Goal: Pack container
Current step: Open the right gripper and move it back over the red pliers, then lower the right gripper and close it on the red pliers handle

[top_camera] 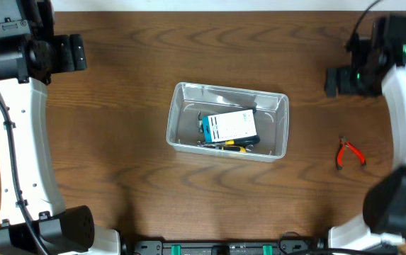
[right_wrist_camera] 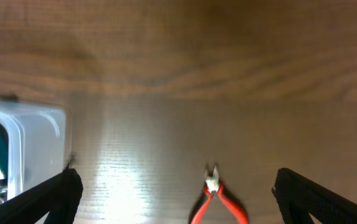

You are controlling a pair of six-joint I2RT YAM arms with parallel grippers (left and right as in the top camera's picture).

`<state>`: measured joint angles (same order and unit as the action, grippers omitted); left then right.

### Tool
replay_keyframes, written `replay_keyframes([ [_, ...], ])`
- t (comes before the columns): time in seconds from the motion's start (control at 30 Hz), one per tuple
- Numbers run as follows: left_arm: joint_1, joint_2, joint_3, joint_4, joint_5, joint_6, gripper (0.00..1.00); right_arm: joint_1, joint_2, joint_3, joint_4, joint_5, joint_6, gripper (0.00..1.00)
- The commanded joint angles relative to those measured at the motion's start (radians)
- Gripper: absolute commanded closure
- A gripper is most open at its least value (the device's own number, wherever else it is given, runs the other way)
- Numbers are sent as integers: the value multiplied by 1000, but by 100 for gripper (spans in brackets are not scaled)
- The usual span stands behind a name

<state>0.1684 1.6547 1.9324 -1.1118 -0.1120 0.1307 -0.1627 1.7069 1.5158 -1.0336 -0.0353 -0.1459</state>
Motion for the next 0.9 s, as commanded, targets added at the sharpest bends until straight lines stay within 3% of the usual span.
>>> replay_keyframes([
  [0.0,5,-8,11,-2,-5,-5,2,-1,-117,-181,46,13,43,1],
  [0.17,5,-8,11,-1,-5,-5,2,-7,-131,-291,6,121,164,1],
  [0.4,5,-8,11,-1,-5,-5,2,-60,-115,-359,-26,110,220,1],
  [0.57,5,-8,11,-1,-5,-5,2,-99,-114,-399,-11,110,247,12],
  [0.87,5,-8,11,-1,-5,-5,2,-135,-101,-489,80,95,265,19],
])
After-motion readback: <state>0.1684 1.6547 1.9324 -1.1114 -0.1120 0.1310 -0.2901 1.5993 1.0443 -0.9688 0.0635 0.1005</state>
